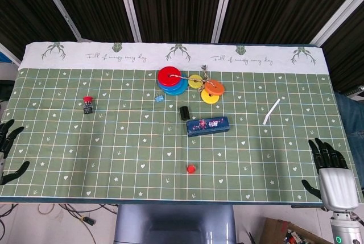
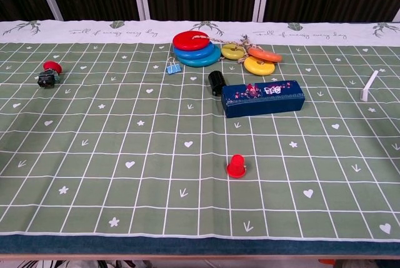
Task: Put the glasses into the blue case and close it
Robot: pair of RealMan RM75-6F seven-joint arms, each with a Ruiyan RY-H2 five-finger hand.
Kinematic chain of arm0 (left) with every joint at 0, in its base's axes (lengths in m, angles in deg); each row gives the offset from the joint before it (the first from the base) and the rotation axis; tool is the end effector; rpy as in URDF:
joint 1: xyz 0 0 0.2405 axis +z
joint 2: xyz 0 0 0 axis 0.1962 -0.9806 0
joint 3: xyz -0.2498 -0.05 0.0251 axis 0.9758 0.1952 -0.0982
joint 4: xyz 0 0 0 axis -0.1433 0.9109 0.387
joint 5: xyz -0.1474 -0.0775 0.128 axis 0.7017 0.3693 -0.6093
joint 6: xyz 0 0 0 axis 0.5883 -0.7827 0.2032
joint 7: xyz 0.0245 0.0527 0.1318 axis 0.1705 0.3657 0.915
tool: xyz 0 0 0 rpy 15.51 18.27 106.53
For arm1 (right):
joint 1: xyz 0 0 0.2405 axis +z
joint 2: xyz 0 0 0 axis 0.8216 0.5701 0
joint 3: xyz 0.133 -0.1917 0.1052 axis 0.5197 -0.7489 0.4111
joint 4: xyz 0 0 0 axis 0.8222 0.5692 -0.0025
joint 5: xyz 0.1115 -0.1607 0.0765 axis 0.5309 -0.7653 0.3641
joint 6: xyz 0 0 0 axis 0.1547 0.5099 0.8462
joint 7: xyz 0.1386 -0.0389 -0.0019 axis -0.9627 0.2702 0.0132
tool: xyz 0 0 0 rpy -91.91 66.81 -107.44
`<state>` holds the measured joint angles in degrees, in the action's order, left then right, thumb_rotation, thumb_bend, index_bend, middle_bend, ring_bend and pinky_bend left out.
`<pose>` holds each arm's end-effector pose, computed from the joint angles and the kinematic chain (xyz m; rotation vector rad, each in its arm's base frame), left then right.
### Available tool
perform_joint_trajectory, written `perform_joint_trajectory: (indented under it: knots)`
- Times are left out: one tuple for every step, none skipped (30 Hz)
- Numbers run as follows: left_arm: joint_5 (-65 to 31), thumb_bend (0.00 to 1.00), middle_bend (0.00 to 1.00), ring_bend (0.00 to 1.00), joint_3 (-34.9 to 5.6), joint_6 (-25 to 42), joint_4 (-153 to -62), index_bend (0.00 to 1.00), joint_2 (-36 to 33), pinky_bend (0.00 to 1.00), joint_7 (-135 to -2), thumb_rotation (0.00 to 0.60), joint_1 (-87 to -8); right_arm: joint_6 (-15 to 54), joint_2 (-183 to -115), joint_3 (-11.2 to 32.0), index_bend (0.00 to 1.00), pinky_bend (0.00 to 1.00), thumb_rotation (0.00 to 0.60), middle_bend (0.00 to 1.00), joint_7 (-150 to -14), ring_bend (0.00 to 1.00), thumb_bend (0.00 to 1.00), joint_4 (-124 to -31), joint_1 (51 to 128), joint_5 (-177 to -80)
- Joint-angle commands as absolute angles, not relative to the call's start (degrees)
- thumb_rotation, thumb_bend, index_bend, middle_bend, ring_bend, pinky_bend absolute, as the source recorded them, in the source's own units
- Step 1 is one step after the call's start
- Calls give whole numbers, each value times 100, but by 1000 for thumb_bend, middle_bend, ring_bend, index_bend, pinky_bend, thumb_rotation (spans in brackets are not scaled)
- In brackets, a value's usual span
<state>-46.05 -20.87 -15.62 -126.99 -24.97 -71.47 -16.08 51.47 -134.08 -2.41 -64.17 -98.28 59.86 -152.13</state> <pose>-0.3076 0.1776 0.1867 -1.4407 -0.8056 -0.9250 -0.2910 -0.1580 0.1443 1.3797 -0.7114 0.8226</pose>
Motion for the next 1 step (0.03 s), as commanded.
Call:
perform_joint_trajectory:
  knots:
    - [-4628,235,0,0,-2084,-1581,-12659,122,-2479,0,-7185,600,-1619,5056,-13389,-201,0,203,600,87,-6436,117,169,-9864,5972,-15176]
